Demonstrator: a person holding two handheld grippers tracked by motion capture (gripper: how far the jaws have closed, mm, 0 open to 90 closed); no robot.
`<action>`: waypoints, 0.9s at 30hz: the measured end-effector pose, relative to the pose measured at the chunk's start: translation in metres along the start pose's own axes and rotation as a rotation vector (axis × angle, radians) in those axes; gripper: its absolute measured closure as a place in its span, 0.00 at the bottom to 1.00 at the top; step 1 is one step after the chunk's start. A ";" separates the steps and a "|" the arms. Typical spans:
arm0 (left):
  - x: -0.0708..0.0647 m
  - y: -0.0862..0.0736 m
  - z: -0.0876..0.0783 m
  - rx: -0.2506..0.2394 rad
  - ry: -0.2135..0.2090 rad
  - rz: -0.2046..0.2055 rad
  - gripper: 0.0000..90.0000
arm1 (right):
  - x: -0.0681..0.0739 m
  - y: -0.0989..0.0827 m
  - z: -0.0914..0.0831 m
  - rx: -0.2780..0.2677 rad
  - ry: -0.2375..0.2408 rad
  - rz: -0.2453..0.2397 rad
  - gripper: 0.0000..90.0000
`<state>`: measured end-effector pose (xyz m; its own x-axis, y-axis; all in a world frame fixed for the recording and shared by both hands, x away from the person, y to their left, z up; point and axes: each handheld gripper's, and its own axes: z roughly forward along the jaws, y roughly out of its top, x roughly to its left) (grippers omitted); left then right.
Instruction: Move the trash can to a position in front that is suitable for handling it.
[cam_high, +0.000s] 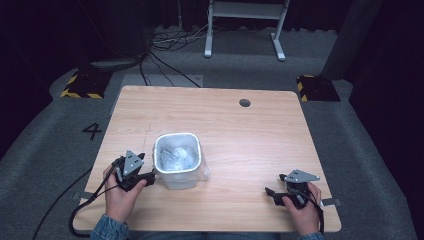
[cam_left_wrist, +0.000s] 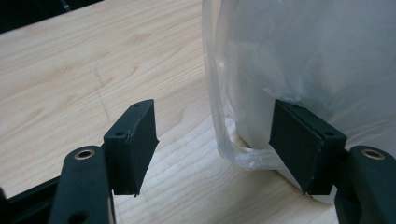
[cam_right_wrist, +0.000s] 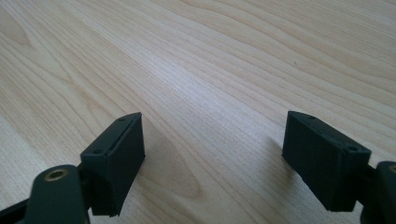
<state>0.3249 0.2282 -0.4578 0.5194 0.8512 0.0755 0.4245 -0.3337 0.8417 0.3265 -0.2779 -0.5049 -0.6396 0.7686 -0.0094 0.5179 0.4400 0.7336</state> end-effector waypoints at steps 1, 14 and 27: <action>-0.001 0.000 0.002 -0.003 -0.023 -0.015 0.35 | 0.000 0.000 0.000 0.000 0.000 0.001 0.23; -0.017 0.018 0.027 -0.038 -0.095 0.036 0.42 | 0.000 0.000 0.000 0.001 0.001 -0.001 0.23; -0.054 0.034 0.051 -0.019 -0.199 0.113 0.44 | 0.003 0.000 0.000 0.000 -0.010 0.012 0.25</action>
<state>0.3490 0.1505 -0.4604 0.6999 0.7113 0.0648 0.3422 -0.4135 0.8437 0.3243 -0.2752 -0.5045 -0.6275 0.7786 -0.0074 0.5254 0.4304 0.7339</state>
